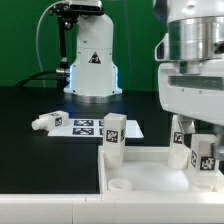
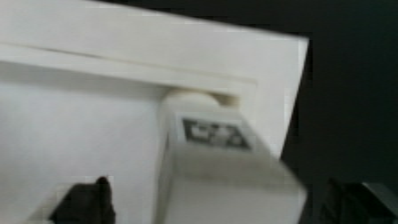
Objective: Assemble square table
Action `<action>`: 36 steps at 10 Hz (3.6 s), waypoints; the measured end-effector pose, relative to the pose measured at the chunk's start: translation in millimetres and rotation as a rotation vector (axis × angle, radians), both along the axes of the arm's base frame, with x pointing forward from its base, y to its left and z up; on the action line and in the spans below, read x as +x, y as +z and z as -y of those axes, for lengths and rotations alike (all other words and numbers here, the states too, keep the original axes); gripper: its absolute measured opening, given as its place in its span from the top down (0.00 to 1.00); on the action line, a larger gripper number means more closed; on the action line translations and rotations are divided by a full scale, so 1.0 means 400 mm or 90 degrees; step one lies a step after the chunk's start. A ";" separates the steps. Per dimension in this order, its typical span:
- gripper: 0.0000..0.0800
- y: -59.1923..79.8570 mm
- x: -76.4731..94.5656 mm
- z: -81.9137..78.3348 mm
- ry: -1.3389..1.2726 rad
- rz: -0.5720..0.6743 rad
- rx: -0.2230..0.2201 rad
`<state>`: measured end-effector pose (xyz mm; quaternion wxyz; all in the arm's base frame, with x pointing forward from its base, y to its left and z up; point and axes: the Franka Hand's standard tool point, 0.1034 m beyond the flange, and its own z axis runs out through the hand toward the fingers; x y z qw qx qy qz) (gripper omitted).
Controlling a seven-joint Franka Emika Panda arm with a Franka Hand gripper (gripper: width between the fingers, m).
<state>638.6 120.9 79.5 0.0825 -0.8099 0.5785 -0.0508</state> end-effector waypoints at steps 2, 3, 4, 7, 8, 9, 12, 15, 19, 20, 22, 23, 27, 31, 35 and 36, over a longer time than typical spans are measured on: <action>0.19 0.004 -0.008 -0.032 0.149 0.015 -0.021; 0.19 0.001 -0.007 -0.023 0.165 0.016 -0.025; 0.19 0.000 -0.006 -0.019 0.209 0.019 -0.035; 0.19 -0.003 0.002 0.013 0.493 0.040 -0.113; 0.19 -0.005 0.012 0.024 0.651 0.039 -0.156; 0.19 -0.001 0.017 0.024 0.705 0.040 -0.167; 0.40 -0.001 0.017 0.024 0.652 0.038 -0.157; 0.64 -0.002 0.014 0.030 0.505 0.025 -0.129; 0.64 -0.007 0.014 0.060 0.102 -0.026 -0.020; 0.64 -0.008 0.010 0.063 0.024 -0.036 0.002; 0.64 -0.010 0.004 0.057 -0.108 -0.053 0.022; 0.64 -0.010 0.003 0.060 -0.168 -0.065 0.044; 0.56 -0.010 0.001 0.054 -0.051 -0.055 0.029; 0.20 -0.009 -0.007 0.008 0.268 -0.024 -0.026; 0.19 -0.016 0.008 0.044 0.596 -0.005 -0.106; 0.19 -0.018 0.007 0.044 0.558 -0.008 -0.100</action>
Offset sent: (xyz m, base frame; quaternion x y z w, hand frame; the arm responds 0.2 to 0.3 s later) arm 0.0000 0.0000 0.0000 0.0000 0.0000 -0.1938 0.9810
